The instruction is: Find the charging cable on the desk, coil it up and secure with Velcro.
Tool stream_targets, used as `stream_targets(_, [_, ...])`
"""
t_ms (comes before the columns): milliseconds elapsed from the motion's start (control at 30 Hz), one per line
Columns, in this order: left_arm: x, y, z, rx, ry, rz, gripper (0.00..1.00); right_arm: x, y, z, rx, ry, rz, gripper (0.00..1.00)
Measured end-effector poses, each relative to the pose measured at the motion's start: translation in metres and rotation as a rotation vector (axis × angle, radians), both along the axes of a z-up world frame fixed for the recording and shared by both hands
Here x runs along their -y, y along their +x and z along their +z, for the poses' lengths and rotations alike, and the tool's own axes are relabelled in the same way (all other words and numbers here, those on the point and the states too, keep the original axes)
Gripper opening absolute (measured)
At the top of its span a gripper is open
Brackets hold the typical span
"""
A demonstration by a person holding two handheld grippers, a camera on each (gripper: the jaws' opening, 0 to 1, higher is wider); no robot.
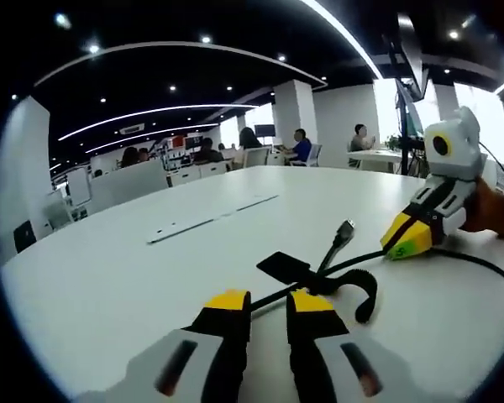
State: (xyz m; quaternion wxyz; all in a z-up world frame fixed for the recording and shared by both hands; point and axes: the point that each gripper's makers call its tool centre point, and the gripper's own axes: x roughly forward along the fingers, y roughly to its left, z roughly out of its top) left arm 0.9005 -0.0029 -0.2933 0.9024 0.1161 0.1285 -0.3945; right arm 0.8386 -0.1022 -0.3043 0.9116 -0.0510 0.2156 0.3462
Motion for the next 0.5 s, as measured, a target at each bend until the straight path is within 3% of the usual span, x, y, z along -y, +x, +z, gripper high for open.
stream_targets(133, [0.0,-0.001,0.0,-0.004,-0.005,0.002,0.18,-0.001,0.0,0.005,0.028,0.007,0.004,0.07])
stream_targets(267, [0.001,-0.001,0.001,-0.004,-0.005,0.001,0.18,-0.01,0.0,0.018,0.101,-0.002,0.039,0.13])
stream_targets(500, [0.001,-0.001,0.001,-0.005,-0.007,0.002,0.18,-0.023,0.007,0.039,0.335,-0.253,0.141,0.1])
